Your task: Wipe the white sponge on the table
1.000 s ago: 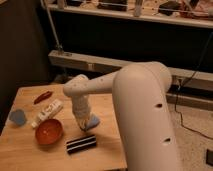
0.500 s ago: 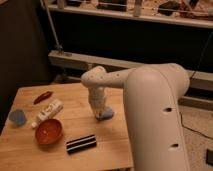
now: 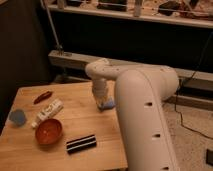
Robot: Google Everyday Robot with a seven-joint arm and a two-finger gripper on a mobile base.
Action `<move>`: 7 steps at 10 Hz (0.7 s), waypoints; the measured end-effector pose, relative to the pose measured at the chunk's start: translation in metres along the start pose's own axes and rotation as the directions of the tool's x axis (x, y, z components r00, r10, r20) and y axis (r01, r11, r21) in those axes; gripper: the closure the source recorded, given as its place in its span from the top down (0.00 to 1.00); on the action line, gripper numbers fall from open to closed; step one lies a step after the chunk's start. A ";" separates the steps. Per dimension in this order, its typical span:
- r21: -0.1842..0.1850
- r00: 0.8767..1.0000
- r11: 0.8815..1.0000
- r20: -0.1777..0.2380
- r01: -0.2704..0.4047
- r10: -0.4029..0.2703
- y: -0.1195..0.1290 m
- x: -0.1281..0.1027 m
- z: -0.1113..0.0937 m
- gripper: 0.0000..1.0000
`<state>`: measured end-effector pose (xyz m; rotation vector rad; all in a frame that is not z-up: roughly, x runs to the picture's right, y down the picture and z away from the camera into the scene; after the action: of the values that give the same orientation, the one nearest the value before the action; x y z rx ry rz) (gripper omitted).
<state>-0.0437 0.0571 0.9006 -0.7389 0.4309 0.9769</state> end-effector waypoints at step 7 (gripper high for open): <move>-0.060 0.996 0.994 0.011 0.092 -0.091 0.056 -0.059 0.004 0.00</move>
<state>-0.1219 0.0449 0.9207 -0.8022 0.3583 0.9099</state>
